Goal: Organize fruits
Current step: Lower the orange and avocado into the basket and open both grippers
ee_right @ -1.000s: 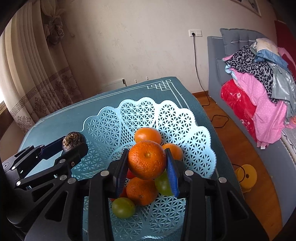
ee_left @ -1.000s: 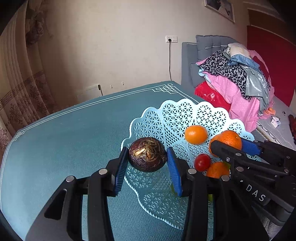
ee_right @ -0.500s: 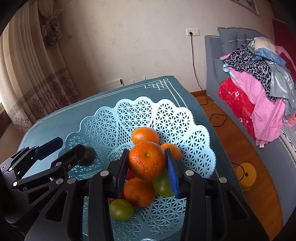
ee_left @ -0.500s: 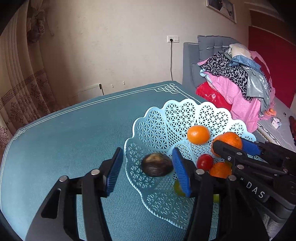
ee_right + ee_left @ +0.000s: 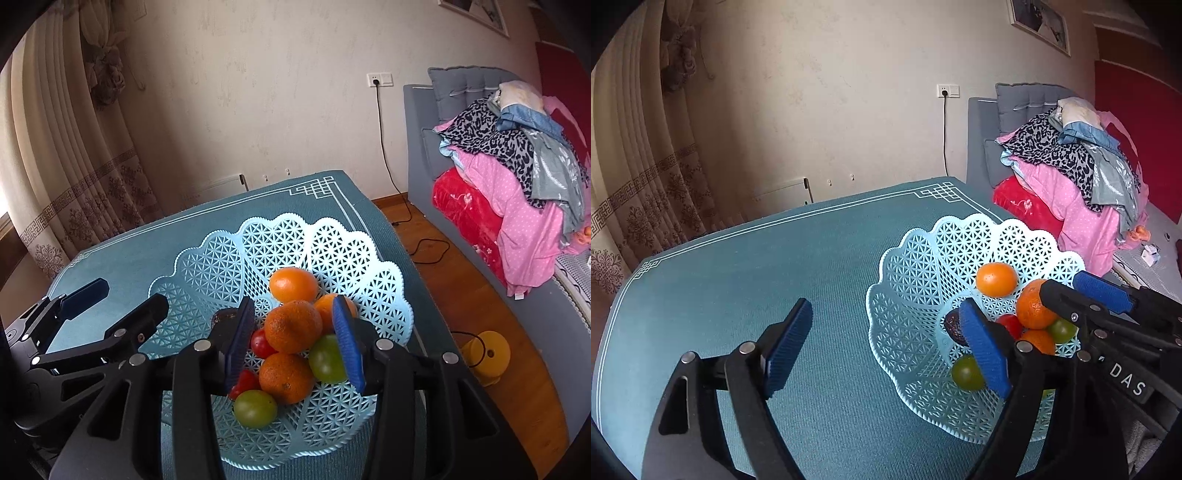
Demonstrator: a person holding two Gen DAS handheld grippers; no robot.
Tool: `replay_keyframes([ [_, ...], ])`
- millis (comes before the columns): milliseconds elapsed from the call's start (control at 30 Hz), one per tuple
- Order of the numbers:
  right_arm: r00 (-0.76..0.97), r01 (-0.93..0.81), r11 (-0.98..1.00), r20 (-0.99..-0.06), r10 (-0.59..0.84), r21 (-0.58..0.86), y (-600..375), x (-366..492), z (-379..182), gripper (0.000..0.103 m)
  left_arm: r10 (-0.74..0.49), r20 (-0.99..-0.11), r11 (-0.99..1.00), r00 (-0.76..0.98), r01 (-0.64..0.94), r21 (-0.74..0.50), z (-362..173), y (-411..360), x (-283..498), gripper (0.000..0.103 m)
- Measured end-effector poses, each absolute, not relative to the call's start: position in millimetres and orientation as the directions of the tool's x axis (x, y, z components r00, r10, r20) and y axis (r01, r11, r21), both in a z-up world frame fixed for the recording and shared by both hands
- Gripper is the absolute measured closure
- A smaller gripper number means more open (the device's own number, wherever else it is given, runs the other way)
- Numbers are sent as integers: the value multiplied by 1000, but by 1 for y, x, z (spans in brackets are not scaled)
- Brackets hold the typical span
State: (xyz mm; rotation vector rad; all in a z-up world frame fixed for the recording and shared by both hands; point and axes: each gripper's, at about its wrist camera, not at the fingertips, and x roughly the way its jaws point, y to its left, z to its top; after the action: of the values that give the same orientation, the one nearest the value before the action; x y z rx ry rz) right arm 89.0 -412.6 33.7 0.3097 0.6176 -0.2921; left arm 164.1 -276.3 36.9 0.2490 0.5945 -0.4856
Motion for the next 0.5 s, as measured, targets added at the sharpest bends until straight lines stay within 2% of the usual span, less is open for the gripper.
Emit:
replay_keyframes([
  [33,778,360,912,-602,-178,196,-412,87,35,56,-362,-587,861,724,501,86,39,-274,164,15],
  [100,781,371,907,-595,-189,199,-413,82,37,45,-352,-583,869,732,487,86,42,-269,163,11],
  [200,783,374,905,-592,-191,202,-413,77,38,43,-344,-580,875,738,476,86,45,-264,159,6],
  [300,782,381,905,-588,-205,190,-409,70,39,31,-326,-572,883,752,459,101,49,-258,153,4],
  [400,781,388,904,-584,-220,179,-406,63,41,28,-321,-564,886,761,452,106,53,-251,146,3],
  [500,775,400,903,-584,-240,159,-402,55,43,20,-313,-559,888,768,445,113,56,-243,137,3],
])
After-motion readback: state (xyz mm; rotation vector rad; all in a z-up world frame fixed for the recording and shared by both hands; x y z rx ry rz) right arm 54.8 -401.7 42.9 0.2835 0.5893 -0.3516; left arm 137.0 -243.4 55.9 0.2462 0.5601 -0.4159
